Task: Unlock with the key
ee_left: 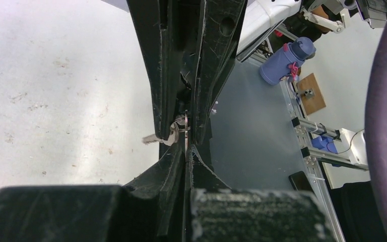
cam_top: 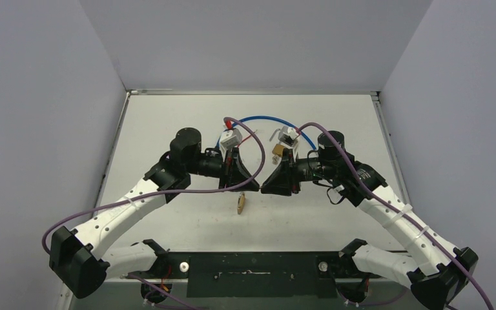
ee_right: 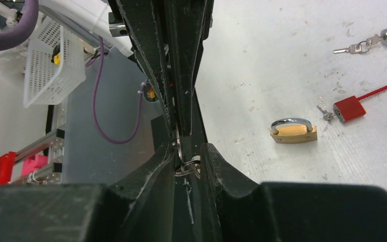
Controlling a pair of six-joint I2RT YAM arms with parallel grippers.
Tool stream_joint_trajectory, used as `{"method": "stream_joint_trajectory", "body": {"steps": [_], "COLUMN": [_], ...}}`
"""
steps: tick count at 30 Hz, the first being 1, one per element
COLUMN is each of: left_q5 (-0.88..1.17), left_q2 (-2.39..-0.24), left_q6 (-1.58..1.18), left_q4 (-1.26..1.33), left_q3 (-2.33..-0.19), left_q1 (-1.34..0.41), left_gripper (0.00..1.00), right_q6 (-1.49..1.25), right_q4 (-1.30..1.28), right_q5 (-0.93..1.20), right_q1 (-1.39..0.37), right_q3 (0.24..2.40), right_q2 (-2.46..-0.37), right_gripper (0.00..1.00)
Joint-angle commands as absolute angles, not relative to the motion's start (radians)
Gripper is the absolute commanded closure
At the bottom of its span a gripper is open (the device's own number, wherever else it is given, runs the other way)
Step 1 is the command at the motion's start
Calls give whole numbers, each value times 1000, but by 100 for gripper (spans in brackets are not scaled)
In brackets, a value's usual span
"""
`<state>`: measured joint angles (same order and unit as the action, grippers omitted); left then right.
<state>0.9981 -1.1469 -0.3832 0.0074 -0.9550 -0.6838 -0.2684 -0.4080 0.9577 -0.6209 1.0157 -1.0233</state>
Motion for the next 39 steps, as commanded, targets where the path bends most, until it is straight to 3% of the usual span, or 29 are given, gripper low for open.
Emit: {"method": "stream_joint_trajectory", "body": {"steps": [1, 2, 5, 6, 13, 22, 24, 29, 33, 38, 39], "left_q5": [1044, 1046, 1048, 1050, 1067, 1086, 1088, 1098, 1100, 1102, 1102], "left_q2": [-1154, -1155, -1160, -1162, -1170, -1173, -1171, -1169, -1163, -1157, -1155], "left_q6": [-385, -385, -376, -371, -348, -344, -344, -340, -341, -344, -347], "left_q4": [68, 67, 56, 49, 14, 6, 9, 8, 9, 14, 17], "left_q3": [-1010, -1009, -1014, -1015, -1023, -1016, -1012, -1009, -1002, -1002, -1003], "left_q1": [-671, -670, -666, -665, -652, -649, -646, -642, -631, -624, -623], "left_gripper": [100, 100, 100, 100, 100, 100, 100, 100, 100, 100, 100], "right_q6": [-247, -247, -247, -247, -246, -245, -245, -246, -247, -246, -246], "right_q4": [-379, -378, -375, -374, -370, -358, -355, -351, -348, -348, -350], "right_q5": [968, 969, 968, 967, 953, 927, 929, 939, 943, 963, 971], "right_q1": [-626, -626, -626, -625, -624, -623, -623, -623, -624, -624, -624], "right_q3": [1063, 1063, 1066, 1066, 1074, 1076, 1073, 1064, 1063, 1062, 1061], "right_q2": [-1010, -1009, -1003, -1001, -1003, -1007, -1009, -1011, -1010, -1012, -1013], "right_gripper": [87, 84, 55, 52, 58, 53, 57, 85, 100, 100, 94]}}
